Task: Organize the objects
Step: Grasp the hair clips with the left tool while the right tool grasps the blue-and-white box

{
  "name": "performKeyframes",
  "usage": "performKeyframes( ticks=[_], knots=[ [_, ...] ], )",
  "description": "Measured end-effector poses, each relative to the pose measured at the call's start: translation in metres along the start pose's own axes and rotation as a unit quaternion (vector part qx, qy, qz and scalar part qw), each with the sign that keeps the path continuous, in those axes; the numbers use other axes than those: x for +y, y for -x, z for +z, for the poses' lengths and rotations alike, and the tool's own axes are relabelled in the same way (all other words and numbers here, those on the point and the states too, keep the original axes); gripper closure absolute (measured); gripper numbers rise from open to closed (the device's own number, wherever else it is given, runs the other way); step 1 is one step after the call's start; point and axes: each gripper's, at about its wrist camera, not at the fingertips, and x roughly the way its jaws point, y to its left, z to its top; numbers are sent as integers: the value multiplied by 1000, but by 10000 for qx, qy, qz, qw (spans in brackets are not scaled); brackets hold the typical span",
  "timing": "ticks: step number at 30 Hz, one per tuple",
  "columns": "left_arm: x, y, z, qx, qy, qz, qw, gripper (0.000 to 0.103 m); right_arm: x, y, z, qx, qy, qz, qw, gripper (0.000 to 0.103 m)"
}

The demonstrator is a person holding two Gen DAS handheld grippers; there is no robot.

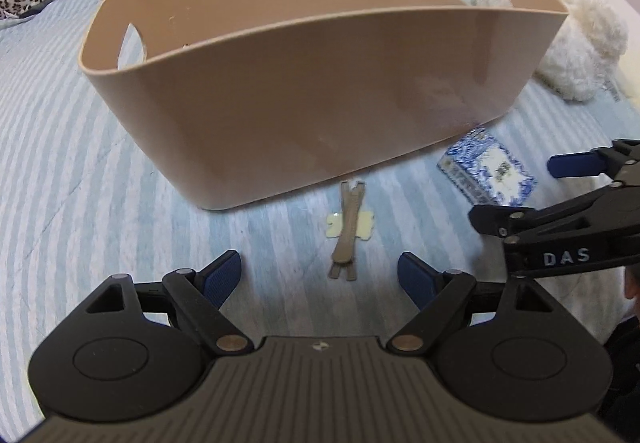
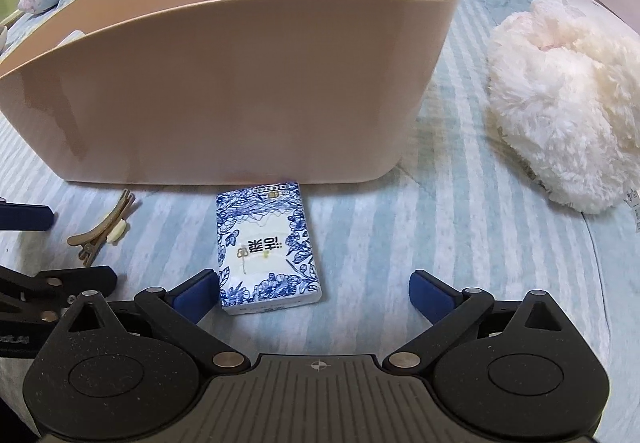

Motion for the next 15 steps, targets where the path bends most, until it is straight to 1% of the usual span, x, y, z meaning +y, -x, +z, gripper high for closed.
performKeyframes(
  ticks=[2, 6, 7, 8, 9, 10, 12, 13, 14, 15],
  knots=[
    [4, -1, 0, -61, 80, 7, 9999, 23, 3, 0, 0, -33, 47, 0, 10000, 0],
    [14, -2, 1, -152, 313, -35, 9994, 37, 10, 0, -2, -148, 201, -41, 9997, 0],
    [15, -2, 0, -175, 342, -44, 9993, 38, 11, 0, -2, -167, 231, -43, 9996, 1],
    [15, -2, 0, -193, 332, -50, 9992, 42, 12, 0, -2, -180, 251, -46, 9995, 1],
    [13, -1, 0, -205, 291, -62, 9993, 51, 13, 0, -2, -182, 269, -40, 9995, 2],
    [11, -1, 0, -214, 223, -81, 9995, 56, 13, -1, -2, -178, 285, -32, 9994, 4],
    [8, 0, 1, -225, 81, -143, 9996, 75, 16, -2, -2, -194, 321, -34, 9993, 7],
    [6, 1, 2, -217, 32, -185, 9996, 81, 17, -2, -2, -205, 354, -28, 9992, 10],
    [4, 1, 2, -209, -13, -230, 9995, 84, 18, -2, -2, -220, 391, -9, 9990, 12],
    [2, 1, 1, -215, -64, -227, 9995, 85, 19, -1, -2, -249, 416, -3, 9988, 17]
  ],
)
